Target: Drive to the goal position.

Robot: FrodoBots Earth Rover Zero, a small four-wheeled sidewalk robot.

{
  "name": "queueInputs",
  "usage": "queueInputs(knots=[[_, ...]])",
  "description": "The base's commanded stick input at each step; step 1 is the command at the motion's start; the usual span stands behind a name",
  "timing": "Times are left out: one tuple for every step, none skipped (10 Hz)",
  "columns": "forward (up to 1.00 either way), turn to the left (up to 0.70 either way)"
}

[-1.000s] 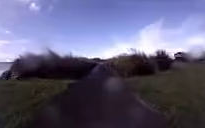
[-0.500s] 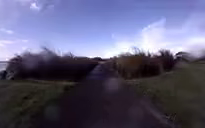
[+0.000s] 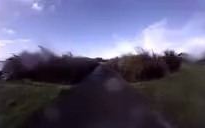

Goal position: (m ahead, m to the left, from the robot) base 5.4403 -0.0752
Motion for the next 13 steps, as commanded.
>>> queueInputs(knots=[[0.7,0.0],[0.7,0.0],[0.7,-0.12],[0.7,-0.35],[0.7,-0.35],[0.7,-0.35],[0.7,-0.35],[0.7,-0.35],[0.7,0.0],[0.7,0.0],[0.7,0.0],[0.7,0.0],[0.7,0.0]])
